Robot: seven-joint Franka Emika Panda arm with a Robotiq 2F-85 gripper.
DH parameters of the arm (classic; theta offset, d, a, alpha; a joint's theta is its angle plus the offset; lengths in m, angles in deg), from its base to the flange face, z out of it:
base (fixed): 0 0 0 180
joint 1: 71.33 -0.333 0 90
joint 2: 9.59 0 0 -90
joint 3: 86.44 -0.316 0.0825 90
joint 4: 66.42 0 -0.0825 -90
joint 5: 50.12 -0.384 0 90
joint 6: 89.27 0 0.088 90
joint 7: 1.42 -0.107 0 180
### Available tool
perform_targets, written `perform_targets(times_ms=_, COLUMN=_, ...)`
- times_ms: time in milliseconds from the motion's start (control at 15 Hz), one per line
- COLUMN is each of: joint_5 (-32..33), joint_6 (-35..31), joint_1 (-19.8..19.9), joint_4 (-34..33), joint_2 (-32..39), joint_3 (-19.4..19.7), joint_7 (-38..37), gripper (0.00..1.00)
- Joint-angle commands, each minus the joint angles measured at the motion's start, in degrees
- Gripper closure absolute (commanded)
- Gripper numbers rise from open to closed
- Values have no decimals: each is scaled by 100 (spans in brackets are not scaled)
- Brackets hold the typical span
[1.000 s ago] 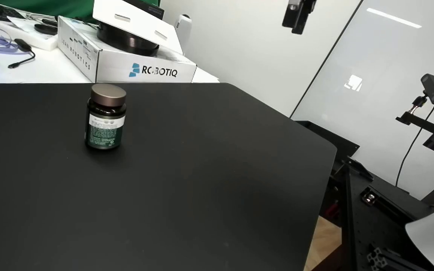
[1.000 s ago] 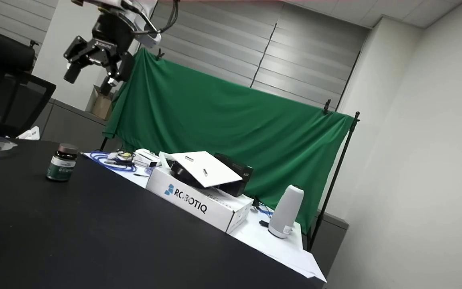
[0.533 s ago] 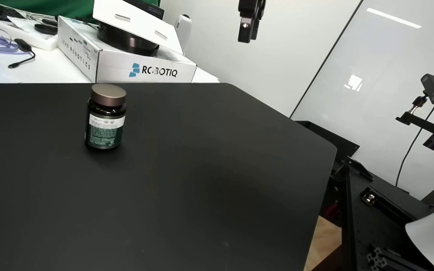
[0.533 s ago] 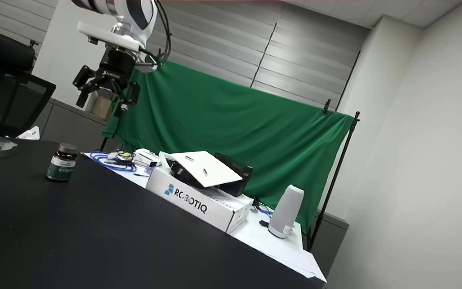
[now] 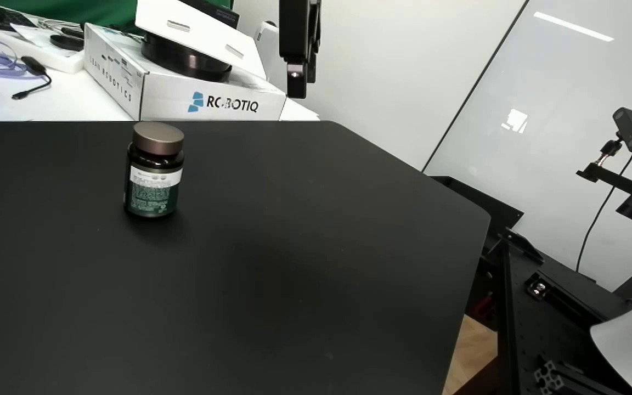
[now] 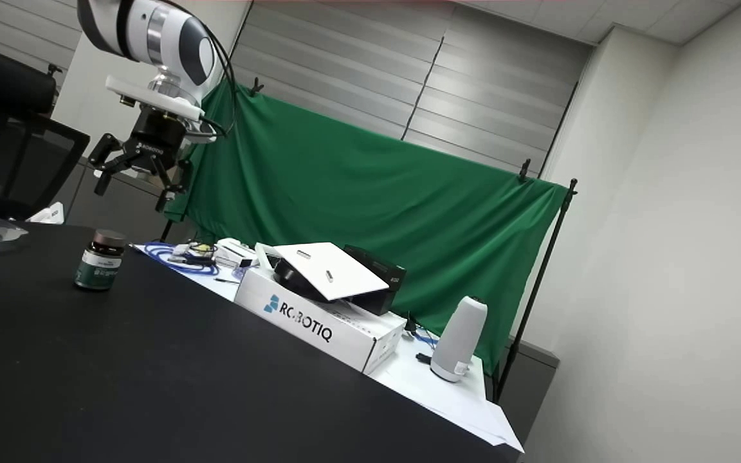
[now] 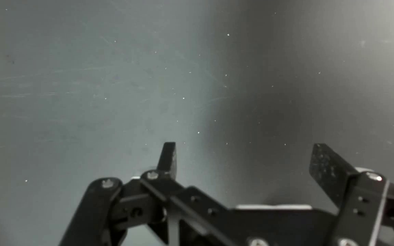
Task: Move the bottle from the left to the right
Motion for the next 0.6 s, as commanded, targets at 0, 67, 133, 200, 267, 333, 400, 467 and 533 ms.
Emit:
perform_targets(times_ms=0, joint_5=-1, joint_6=115, joint_1=-53, joint_4=-161, joint_2=147, joint_3=-4, joint_7=-9, gripper=0)
perform_targets(times_ms=67, joint_5=0, joint_6=158, joint_1=-82, joint_4=-262, joint_2=247, joint_3=-4, joint_7=-9, gripper=0)
perform_targets(times_ms=133, joint_5=-1, joint_6=181, joint_1=-92, joint_4=-325, joint_2=306, joint_3=-3, joint_7=-9, gripper=0)
perform_targets(times_ms=200, joint_5=0, joint_6=195, joint_1=-88, joint_4=-349, joint_2=326, joint_3=3, joint_7=-8, gripper=0)
perform_targets(times_ms=267, joint_5=0, joint_6=215, joint_1=-85, joint_4=-366, joint_2=327, joint_3=7, joint_7=-8, gripper=0)
perform_targets(times_ms=333, joint_5=0, joint_6=229, joint_1=-83, joint_4=-385, joint_2=327, joint_3=8, joint_7=-8, gripper=0)
perform_targets(times_ms=400, joint_5=0, joint_6=238, joint_1=-83, joint_4=-400, joint_2=327, joint_3=8, joint_7=-8, gripper=0)
perform_targets(times_ms=467, joint_5=0, joint_6=241, joint_1=-83, joint_4=-407, joint_2=327, joint_3=8, joint_7=-8, gripper=0)
perform_targets(times_ms=533, joint_5=0, joint_6=242, joint_1=-83, joint_4=-408, joint_2=327, joint_3=8, joint_7=-8, gripper=0)
